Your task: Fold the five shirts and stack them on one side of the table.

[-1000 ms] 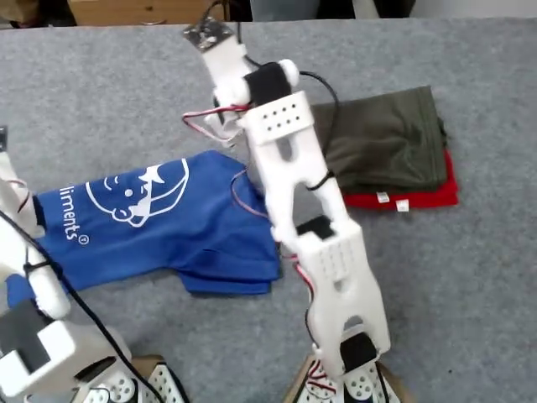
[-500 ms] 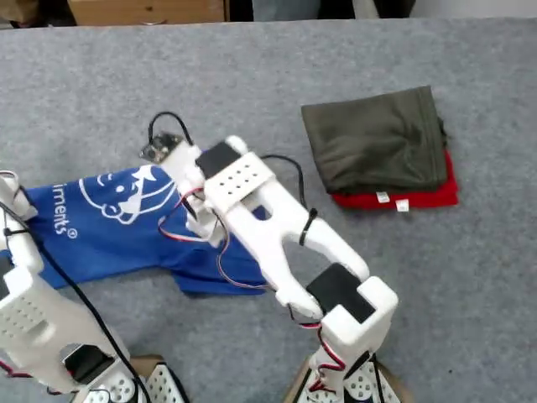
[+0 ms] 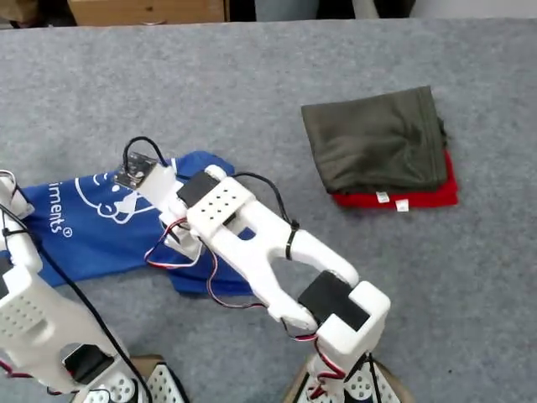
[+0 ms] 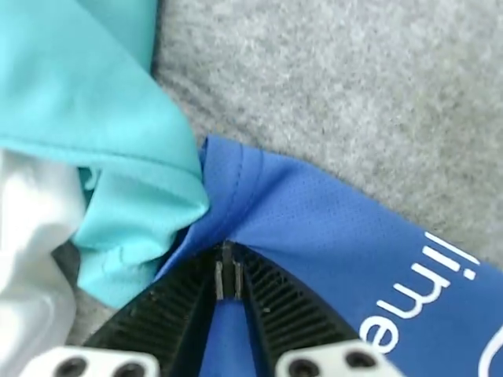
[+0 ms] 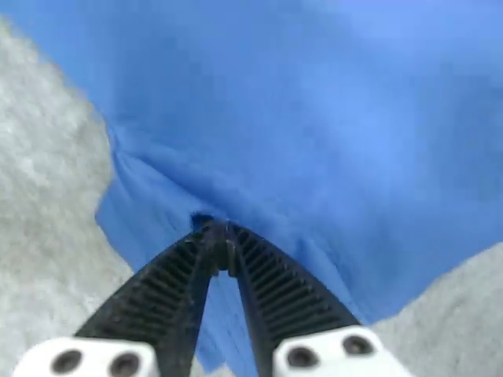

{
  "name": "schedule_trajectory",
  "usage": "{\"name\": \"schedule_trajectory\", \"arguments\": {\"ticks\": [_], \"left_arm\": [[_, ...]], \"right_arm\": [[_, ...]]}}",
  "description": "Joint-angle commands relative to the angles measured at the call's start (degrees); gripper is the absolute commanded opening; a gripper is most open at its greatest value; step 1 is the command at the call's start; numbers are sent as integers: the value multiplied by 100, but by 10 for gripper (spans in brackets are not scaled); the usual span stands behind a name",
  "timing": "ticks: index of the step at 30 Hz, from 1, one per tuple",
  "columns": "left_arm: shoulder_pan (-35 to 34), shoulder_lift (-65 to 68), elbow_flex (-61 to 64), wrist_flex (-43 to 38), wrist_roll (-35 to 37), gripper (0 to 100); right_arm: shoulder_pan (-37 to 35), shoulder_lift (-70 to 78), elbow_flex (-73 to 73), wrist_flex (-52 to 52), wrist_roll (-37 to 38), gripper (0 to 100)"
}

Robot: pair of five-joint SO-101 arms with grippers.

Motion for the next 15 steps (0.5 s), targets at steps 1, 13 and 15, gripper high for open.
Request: {"name": "schedule_trajectory", "arguments": {"ticks": [1,13,15], "left_arm": [[-75,-211,66,-158,35,30],[-66,-211,40,-158,35,30],[-66,-211,40,-158,35,30]], "right_arm": [[-79,-295,4,-360,62,13],[-519,330,4,-220,70,12],[-695,268,4,35,70,12]]}}
